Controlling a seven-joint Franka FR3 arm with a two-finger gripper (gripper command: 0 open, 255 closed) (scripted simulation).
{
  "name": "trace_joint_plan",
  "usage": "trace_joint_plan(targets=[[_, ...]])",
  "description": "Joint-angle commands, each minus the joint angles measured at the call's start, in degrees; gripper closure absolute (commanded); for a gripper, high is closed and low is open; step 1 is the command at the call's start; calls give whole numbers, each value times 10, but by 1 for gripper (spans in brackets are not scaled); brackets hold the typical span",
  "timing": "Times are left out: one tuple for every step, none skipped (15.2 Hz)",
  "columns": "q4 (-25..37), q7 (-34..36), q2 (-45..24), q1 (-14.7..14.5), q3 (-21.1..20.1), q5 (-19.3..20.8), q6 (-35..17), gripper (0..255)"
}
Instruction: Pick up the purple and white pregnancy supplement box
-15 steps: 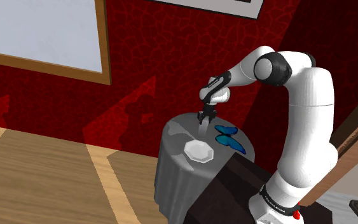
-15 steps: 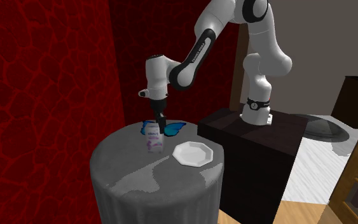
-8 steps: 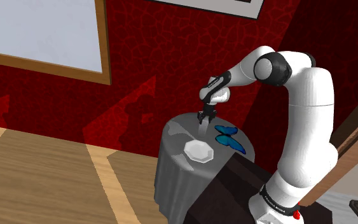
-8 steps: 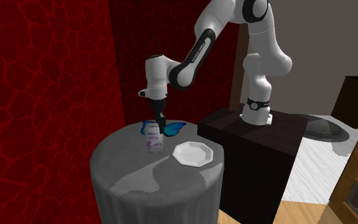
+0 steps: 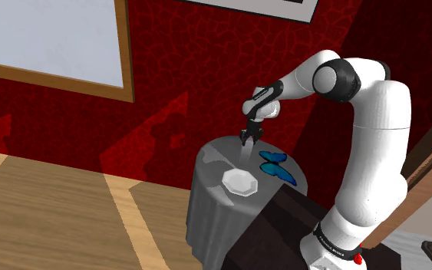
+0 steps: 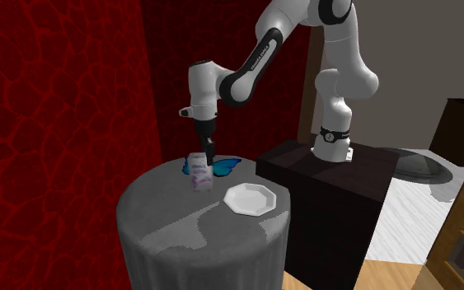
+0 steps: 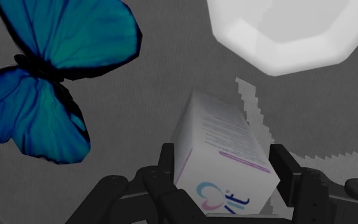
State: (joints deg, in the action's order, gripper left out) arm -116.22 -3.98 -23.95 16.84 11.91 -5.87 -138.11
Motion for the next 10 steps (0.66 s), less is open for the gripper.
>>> trace_joint_plan(targets=[[1, 1, 10, -1, 2, 3, 11, 255], [2, 2, 16, -2, 3, 5, 17, 255], [3, 3, 21, -2, 4, 6, 24, 255], [4, 5, 27, -3, 5, 8, 30, 255], [5, 6, 32, -4, 6, 10, 36, 255], [6, 7, 37, -4, 6, 11, 42, 255], [7, 7, 42, -5, 7, 13, 49, 255], [9, 8, 47, -5, 8, 15, 55, 255], [9, 9, 48, -5, 8, 15, 56, 255], [9, 9, 48, -5, 8, 15, 56, 255]])
